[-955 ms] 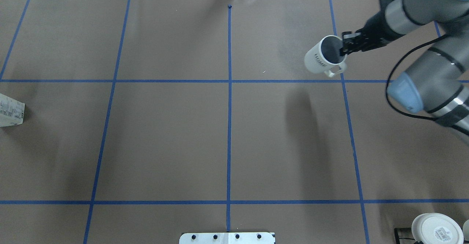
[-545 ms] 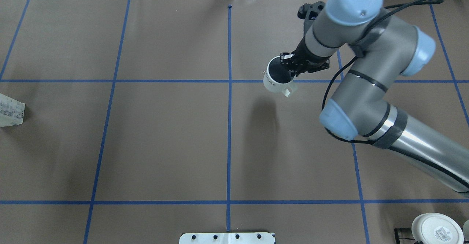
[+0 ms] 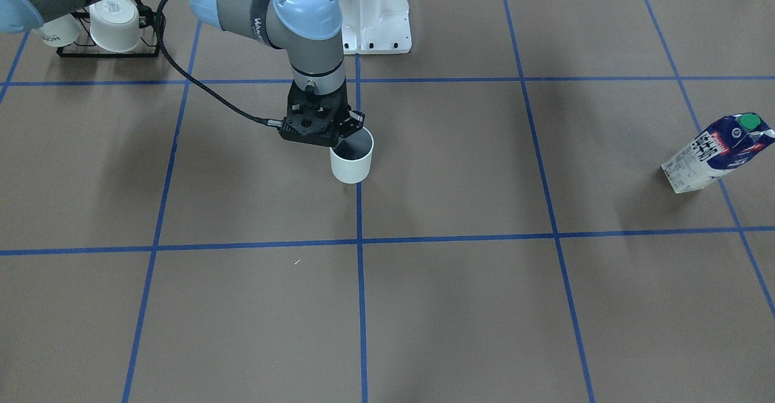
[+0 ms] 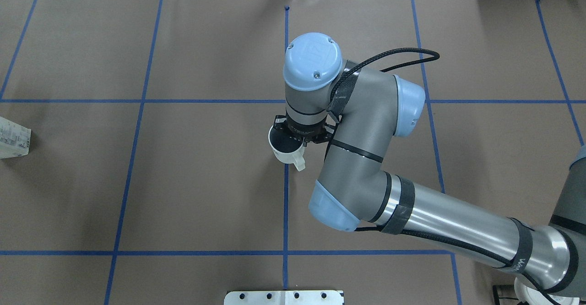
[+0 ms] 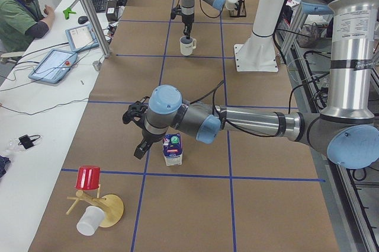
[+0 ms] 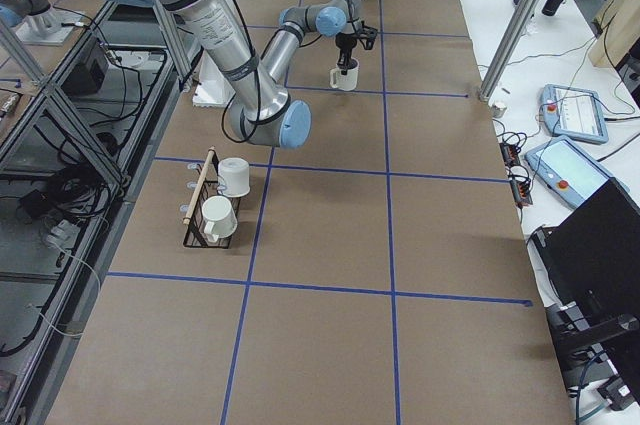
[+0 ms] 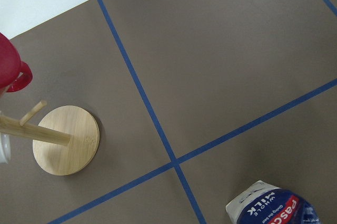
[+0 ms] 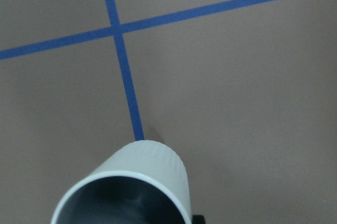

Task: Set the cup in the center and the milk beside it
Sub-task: 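Lower the mug onto the center grid crossing and open the right gripper, then lift the right gripper away from the mug and withdraw it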

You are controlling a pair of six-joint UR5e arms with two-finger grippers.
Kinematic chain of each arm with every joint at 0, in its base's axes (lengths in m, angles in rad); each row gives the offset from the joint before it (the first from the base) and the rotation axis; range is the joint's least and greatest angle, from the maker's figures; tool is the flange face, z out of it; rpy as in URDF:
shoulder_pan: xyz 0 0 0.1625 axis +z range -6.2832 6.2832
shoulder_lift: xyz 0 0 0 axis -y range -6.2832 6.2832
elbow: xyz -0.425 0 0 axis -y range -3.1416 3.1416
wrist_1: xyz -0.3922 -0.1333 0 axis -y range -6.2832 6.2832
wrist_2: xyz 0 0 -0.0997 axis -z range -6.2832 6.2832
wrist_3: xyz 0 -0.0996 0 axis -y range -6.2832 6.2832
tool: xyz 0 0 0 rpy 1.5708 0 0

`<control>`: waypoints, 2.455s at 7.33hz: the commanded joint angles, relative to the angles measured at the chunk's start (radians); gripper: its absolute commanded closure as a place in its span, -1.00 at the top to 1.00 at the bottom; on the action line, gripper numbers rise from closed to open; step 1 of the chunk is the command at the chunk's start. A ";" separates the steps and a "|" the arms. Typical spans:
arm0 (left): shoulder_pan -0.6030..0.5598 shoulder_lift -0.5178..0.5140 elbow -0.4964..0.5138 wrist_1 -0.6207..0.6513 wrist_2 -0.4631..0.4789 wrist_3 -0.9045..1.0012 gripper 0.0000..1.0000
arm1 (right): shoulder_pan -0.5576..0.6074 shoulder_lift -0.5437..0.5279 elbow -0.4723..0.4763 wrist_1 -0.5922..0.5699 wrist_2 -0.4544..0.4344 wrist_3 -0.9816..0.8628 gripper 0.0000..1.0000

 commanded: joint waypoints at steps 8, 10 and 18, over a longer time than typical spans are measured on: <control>0.000 0.005 -0.004 0.000 -0.002 0.005 0.97 | 0.152 0.000 0.035 0.025 -0.011 -0.121 1.00; 0.000 0.005 -0.021 0.000 -0.005 0.003 0.98 | 0.339 -0.083 0.027 0.027 0.118 -0.394 1.00; 0.142 0.132 -0.136 -0.006 0.003 -0.533 0.97 | 0.886 -0.700 0.026 0.033 0.277 -1.416 1.00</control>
